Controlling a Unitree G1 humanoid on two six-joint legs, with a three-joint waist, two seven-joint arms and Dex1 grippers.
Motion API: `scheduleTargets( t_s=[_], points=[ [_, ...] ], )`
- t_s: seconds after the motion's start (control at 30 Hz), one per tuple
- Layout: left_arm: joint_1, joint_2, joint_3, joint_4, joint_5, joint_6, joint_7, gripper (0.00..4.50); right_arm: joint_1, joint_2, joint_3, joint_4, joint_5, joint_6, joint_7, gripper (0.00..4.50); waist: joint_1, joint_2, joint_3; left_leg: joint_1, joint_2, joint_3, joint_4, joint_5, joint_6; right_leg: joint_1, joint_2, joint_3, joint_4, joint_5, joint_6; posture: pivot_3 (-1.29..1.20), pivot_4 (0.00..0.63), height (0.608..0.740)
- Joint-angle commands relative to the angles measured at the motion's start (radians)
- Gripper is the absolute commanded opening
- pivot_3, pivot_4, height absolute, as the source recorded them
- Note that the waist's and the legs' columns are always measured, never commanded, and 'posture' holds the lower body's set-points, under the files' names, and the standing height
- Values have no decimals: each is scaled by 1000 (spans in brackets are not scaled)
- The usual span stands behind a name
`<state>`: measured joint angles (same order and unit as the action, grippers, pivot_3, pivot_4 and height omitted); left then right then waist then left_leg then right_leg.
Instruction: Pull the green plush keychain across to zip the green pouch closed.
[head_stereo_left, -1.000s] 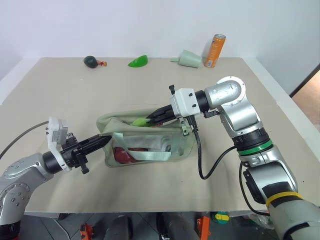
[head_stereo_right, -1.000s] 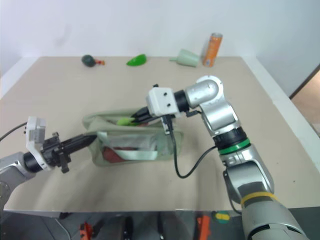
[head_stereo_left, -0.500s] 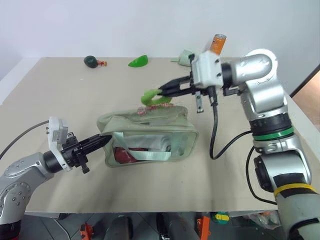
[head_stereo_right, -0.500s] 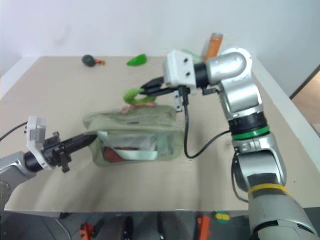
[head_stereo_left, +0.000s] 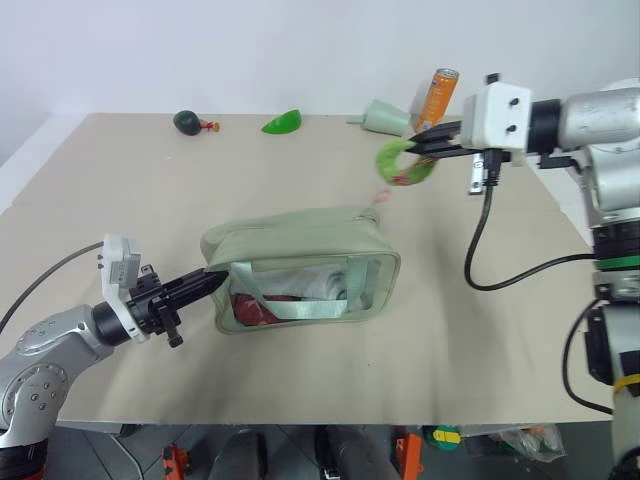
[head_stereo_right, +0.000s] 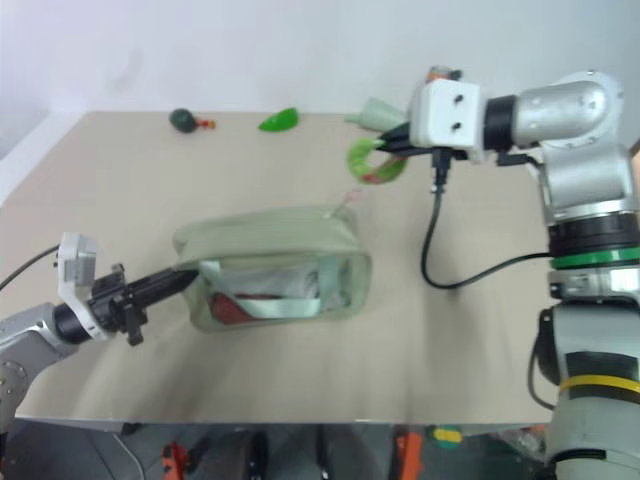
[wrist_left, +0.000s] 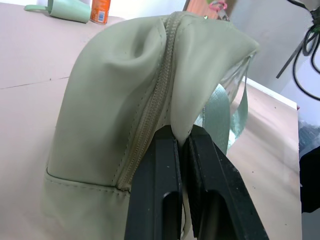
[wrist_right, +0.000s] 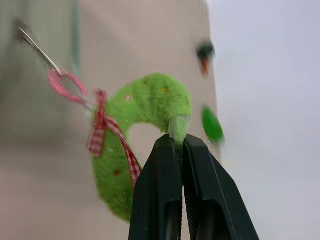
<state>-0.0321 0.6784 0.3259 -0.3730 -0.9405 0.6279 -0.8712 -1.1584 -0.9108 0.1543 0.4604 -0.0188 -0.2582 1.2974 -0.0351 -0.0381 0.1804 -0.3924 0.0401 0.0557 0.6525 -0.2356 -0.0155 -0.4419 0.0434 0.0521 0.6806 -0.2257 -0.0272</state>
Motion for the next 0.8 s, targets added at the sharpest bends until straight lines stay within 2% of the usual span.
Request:
scheduleTargets(
  t_s=[0.03, 0.13, 0.23, 0.4, 0.53, 0.77, 0.8],
  points=[
    [13, 2, -8, -1, 11, 4, -3, 0, -7, -105, -27, 18, -79, -8, -30, 18, 0, 0, 0, 0, 0, 1, 0, 0, 0, 0, 0, 1, 0, 0, 0, 0, 150, 740],
    [14, 1, -10, 5, 13, 0, -6, 0, 135, -151, -15, -43, -82, 42, -1, 18, 2, 0, 0, 0, 0, 0, 0, 0, 0, 0, 0, 0, 0, 0, 1, 0, 150, 740],
    [13, -7, -7, 8, 7, -1, 0, 0, 325, -118, 7, -149, -65, 80, -19, 18, 3, -1, -1, 1, 0, 0, 0, 0, 0, 1, 0, 0, 0, -1, 1, 0, 150, 740],
    [13, -16, -8, 6, -3, 4, 5, 0, 542, 53, 61, -239, -77, 115, -132, 18, -9, 0, 0, 2, 2, 1, 0, 0, 0, 1, 2, 2, 1, 0, 3, 0, 150, 740],
    [0, -26, -2, 7, -21, 21, 24, 0, 556, 166, 78, -214, -75, 119, -199, 18, -10, 0, 0, 3, 3, 0, 1, 2, -1, 1, 4, 1, 2, 2, 5, 0, 150, 740],
    [-39, -36, 18, 39, -43, 64, 117, 0, 505, 189, 29, -201, -12, 164, -175, 18, -10, -1, -1, 3, 3, 1, 2, 3, 0, 2, 4, 2, 2, 3, 6, 0, 150, 740],
    [-41, -31, 10, 40, -32, 63, 117, 0, 494, 191, 14, -206, 12, 197, -171, 321, -10, -1, -1, 3, 3, 1, 2, 3, 0, 2, 4, 3, 2, 3, 6, 0, 150, 740]
  ],
)
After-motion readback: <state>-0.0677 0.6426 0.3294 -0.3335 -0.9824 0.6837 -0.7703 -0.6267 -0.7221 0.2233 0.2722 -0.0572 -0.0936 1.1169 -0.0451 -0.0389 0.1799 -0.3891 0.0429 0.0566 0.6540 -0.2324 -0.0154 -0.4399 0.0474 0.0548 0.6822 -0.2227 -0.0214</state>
